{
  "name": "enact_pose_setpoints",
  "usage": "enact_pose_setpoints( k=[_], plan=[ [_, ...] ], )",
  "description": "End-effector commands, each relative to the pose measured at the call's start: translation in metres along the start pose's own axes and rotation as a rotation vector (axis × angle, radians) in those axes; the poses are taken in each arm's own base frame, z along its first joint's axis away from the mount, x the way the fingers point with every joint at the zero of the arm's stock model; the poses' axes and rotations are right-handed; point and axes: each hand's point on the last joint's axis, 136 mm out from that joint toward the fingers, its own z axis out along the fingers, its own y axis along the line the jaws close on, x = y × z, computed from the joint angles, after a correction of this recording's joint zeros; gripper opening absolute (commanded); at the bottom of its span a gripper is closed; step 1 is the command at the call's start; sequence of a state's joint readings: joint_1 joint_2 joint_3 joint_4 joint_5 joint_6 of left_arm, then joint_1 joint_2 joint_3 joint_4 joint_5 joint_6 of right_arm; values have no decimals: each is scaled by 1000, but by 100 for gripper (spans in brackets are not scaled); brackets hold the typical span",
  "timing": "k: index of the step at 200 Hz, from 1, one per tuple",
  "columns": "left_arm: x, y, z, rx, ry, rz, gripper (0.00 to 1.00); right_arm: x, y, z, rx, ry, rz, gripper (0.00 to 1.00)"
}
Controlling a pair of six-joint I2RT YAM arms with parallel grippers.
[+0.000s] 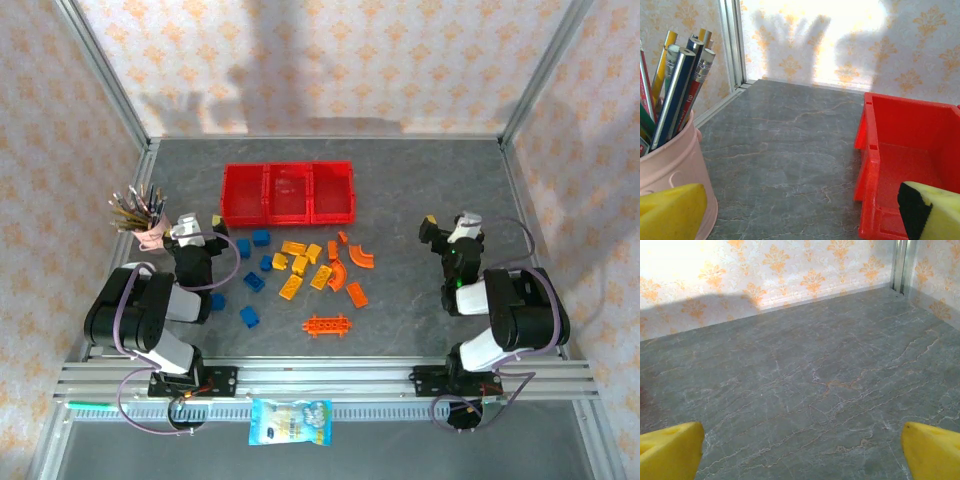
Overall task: Sort the legos into containers by color
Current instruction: Pick up the lego from the center of the table.
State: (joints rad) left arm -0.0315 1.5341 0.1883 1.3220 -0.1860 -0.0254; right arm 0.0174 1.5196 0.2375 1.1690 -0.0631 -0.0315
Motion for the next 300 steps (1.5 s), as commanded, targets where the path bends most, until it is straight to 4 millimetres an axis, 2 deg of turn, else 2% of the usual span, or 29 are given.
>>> enact_pose_setpoints(
  k=[1, 253, 300],
  plan=[
    [-9, -3, 4, 18, -30, -10, 100, -13, 1, -1, 8, -54, -10, 100],
    [-10, -4, 4, 20, -31, -12, 100, -14, 1, 0, 8, -56, -7, 100],
    [-16, -6, 4, 26, -29, -8, 99, -20, -1, -8, 16, -84, 6, 100]
  ],
)
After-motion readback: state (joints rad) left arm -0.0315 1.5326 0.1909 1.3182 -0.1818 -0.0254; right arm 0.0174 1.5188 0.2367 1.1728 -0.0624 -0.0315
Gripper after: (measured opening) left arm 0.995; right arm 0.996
